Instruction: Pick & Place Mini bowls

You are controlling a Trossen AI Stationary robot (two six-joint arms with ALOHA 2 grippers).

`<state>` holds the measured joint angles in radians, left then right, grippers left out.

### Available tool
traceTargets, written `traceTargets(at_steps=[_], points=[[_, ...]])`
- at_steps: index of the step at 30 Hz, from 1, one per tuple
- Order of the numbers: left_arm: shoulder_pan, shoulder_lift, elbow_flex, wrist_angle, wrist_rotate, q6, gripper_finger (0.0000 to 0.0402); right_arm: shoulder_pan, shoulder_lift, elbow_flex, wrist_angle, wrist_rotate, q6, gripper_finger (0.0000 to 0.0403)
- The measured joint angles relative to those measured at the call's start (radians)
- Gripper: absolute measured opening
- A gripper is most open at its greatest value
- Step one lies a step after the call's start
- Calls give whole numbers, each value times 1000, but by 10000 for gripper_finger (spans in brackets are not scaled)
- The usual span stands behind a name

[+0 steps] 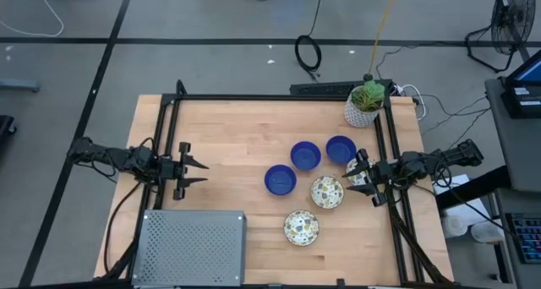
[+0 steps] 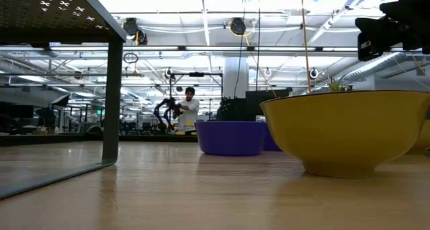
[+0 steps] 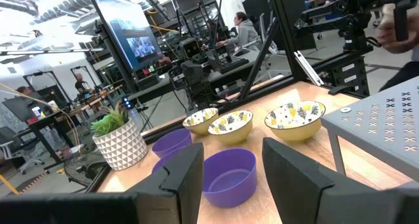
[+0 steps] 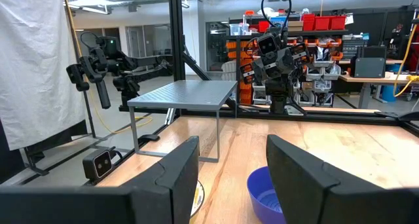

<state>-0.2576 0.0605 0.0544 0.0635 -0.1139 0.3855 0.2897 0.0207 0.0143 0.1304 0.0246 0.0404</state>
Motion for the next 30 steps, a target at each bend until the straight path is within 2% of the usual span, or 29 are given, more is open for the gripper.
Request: traceTargets(at_steps=[5,19,27,29,30], points=[[0,0,0,0,0,0,161,0,0,0,16,0,-12,167],[0,0,0,0,0,0,161,0,0,0,341,6,112,167],[0,0,0,0,0,0,161,0,0,0,346,6,96,167],[0,0,0,0,0,0,161,0,0,0,358,47,68,167],[0,0,0,0,0,0,161,0,0,0,365,107,54,167]])
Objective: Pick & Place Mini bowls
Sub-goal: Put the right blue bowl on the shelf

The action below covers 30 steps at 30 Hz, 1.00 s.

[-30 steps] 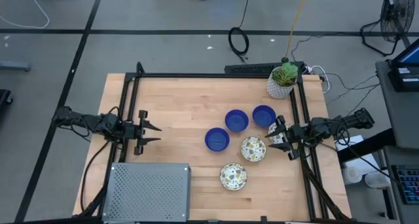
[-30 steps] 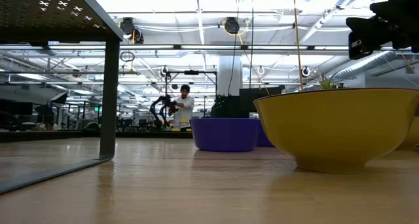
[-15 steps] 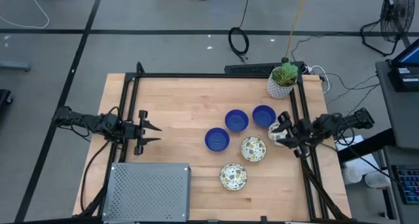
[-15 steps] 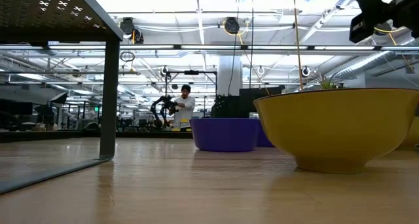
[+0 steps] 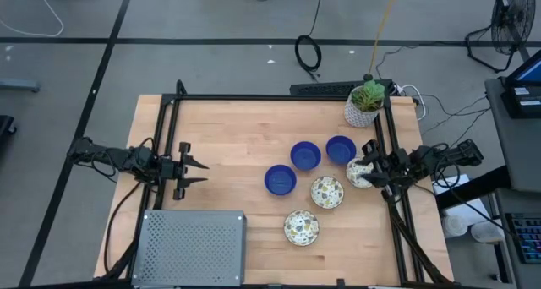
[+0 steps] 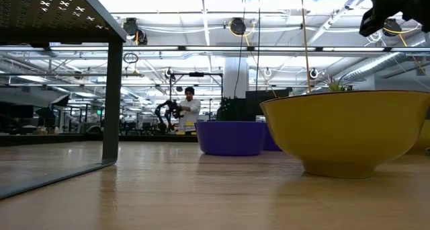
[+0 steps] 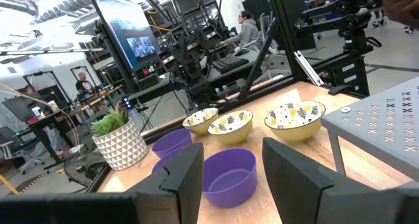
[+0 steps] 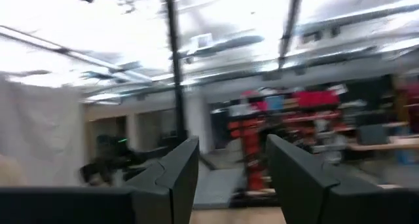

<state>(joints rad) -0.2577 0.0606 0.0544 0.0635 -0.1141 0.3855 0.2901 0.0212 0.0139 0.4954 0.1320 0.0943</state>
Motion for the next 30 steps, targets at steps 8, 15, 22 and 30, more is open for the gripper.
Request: traceTargets(at_steps=[8,15,22,30], points=[[0,0,0,0,0,0,161,-2,130,145,-354,746,28,167],[0,0,0,-1,0,0,161,-105,486,543,-902,741,355,167],[0,0,0,-8,1,0,161,-416,836,850,-1458,432,536,167],[0,0,0,-8,1,0,161,-694,1023,835,-1464,123,387,167]])
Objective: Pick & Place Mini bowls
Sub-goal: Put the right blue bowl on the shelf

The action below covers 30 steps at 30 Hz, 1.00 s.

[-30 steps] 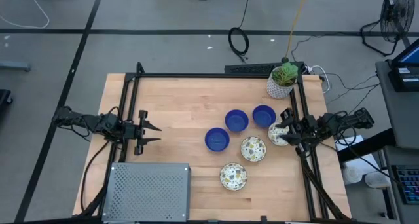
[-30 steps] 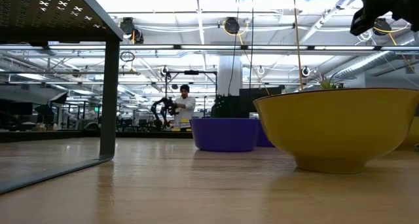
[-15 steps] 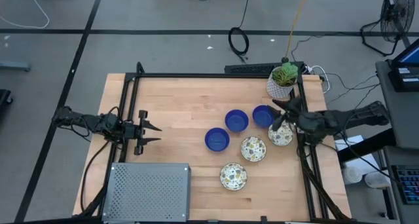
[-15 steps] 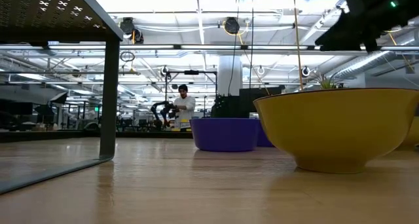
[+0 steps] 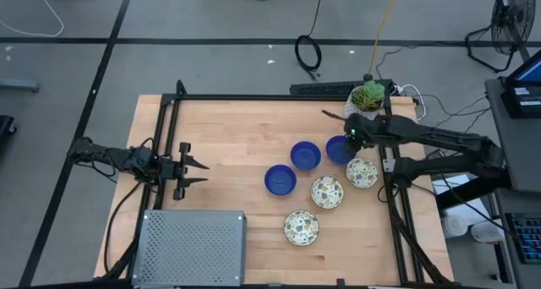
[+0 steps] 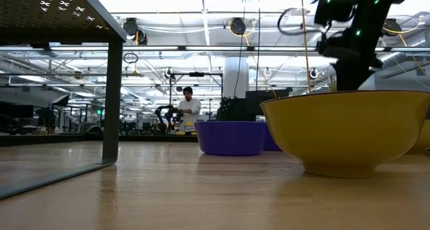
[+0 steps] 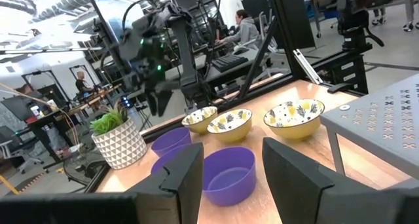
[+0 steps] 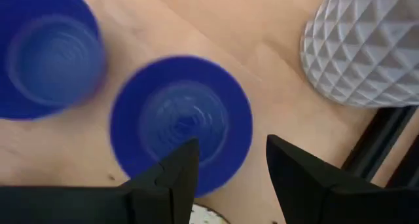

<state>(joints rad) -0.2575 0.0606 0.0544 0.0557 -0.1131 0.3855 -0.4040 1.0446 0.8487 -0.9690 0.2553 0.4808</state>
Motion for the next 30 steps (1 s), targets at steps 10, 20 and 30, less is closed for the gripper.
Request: traceTargets(at_steps=[10,20,30], points=[[0,0,0,0,0,0,161,-110,93,-125,143,-53,-50,167],[0,0,0,0,0,0,161,-127,112,-220,287,-76,-52,167],[0,0,0,0,0,0,161,-127,112,-227,313,-74,-52,145]])
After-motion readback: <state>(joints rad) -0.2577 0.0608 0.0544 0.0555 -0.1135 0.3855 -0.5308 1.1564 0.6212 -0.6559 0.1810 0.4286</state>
